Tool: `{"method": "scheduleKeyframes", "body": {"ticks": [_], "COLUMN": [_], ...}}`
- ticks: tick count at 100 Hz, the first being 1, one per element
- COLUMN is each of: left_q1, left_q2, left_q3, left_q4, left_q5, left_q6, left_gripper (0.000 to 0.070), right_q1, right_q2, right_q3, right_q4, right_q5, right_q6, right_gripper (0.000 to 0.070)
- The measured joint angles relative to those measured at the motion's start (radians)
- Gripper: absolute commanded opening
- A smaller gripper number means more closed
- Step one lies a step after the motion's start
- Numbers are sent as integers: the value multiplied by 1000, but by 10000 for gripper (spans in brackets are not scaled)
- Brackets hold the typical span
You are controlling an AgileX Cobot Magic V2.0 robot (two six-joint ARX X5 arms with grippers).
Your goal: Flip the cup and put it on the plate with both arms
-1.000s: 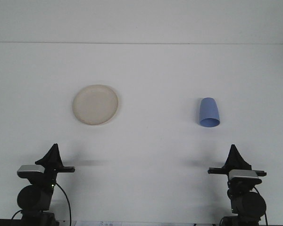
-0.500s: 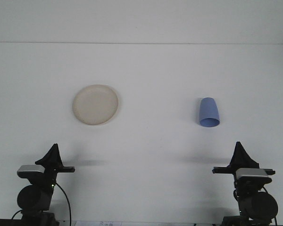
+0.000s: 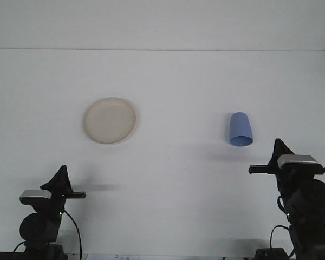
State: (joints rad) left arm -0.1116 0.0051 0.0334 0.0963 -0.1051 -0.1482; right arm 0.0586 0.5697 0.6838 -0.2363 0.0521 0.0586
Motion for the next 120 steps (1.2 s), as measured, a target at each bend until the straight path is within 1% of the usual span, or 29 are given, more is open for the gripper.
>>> {"method": "scheduleKeyframes", "body": {"ticks": [3,5,19,28,33,51,63,66,91,112,120], "left_q1": [0,0,0,0,0,0,0,0,0,0,0], "left_q2": [0,0,0,0,0,0,0,0,0,0,0], "left_q3": [0,0,0,0,0,0,0,0,0,0,0], "left_q4": [0,0,0,0,0,0,0,0,0,0,0], "left_q5": [0,0,0,0,0,0,0,0,0,0,0], "left_q6": [0,0,0,0,0,0,0,0,0,0,0], "left_gripper": [14,14,14,14,14,14,14,14,14,14,14], "right_q1": [0,0,8,37,59,143,184,190,209,202,190], "right_q2": [15,26,109,157,178,291,400,427,679,849,892], "right_q3": [0,0,-5,-27,-48,-147,-216,-225,-229,-229,-228], "right_q4": [-3,-7,-66,-44,-4,177,300,336,617,787,834], "right_q5": [0,0,1,1,1,9,53,54,56,57,76], "right_q6": [1,2,10,18,21,59,98,105,136,159,160], "right_gripper": [275,296,314,372,387,389,389,389,388,387,387]}}
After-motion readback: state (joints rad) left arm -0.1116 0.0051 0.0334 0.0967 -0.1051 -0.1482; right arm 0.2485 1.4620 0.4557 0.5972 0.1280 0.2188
